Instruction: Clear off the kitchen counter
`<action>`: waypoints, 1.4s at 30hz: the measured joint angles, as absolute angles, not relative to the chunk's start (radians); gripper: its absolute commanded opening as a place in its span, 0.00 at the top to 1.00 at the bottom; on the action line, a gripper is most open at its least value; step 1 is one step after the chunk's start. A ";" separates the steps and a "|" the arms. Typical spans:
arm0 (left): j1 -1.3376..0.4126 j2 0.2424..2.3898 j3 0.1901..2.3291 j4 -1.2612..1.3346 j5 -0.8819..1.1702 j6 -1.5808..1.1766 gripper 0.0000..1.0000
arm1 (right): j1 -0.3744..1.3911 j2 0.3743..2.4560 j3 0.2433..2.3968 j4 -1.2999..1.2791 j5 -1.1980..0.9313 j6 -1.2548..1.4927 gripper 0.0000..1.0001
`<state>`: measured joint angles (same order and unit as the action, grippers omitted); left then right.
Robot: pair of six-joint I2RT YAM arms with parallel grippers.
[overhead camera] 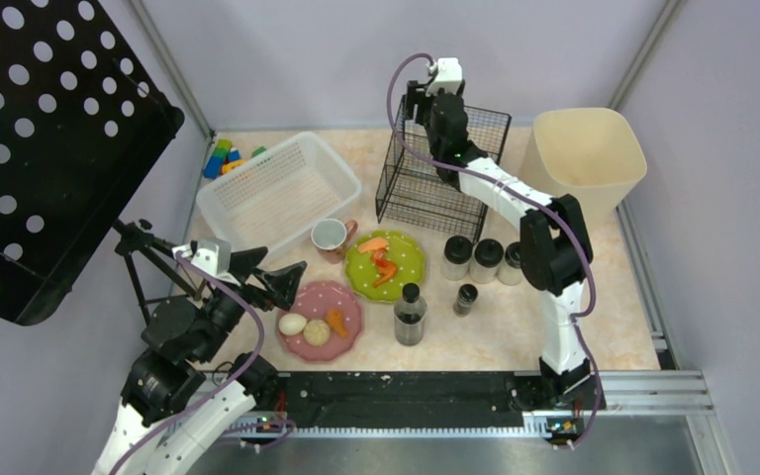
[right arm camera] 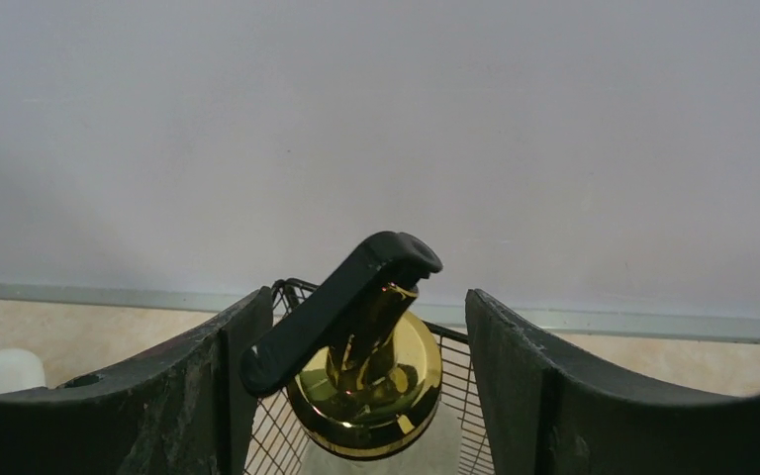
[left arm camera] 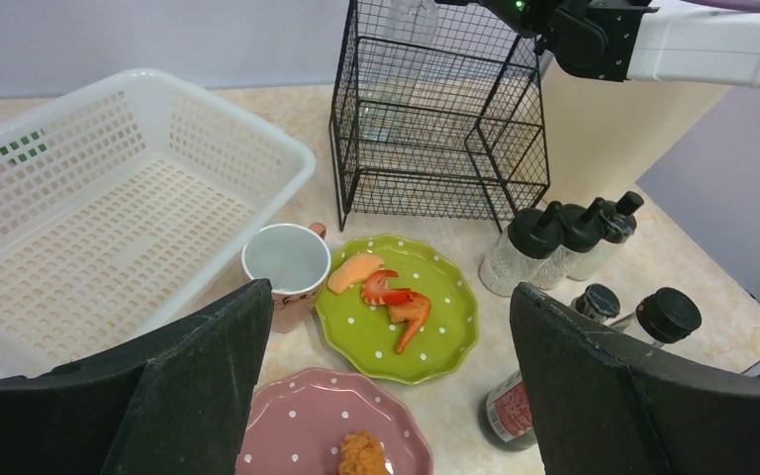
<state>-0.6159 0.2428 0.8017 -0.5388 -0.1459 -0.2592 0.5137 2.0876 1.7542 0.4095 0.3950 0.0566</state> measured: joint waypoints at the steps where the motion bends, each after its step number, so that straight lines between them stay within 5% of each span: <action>1: -0.616 0.243 0.802 -0.539 -0.146 -0.259 0.07 | 0.514 2.085 1.751 0.411 0.394 0.057 0.27; 12: -0.614 0.243 0.802 -0.539 -0.146 -0.259 0.07 | 0.533 1.928 1.649 0.412 0.414 0.033 0.18; 22: -0.610 0.243 0.802 -0.540 -0.151 -0.259 0.07 | 0.556 1.553 1.337 0.393 0.437 0.022 0.19; 32: -0.608 0.243 0.801 -0.543 -0.173 -0.259 0.07 | 0.561 1.031 0.992 0.184 0.191 0.107 0.23; 42: -0.608 0.243 0.800 -0.545 -0.172 -0.260 0.07 | 0.569 0.719 0.777 -0.084 -0.145 0.230 0.26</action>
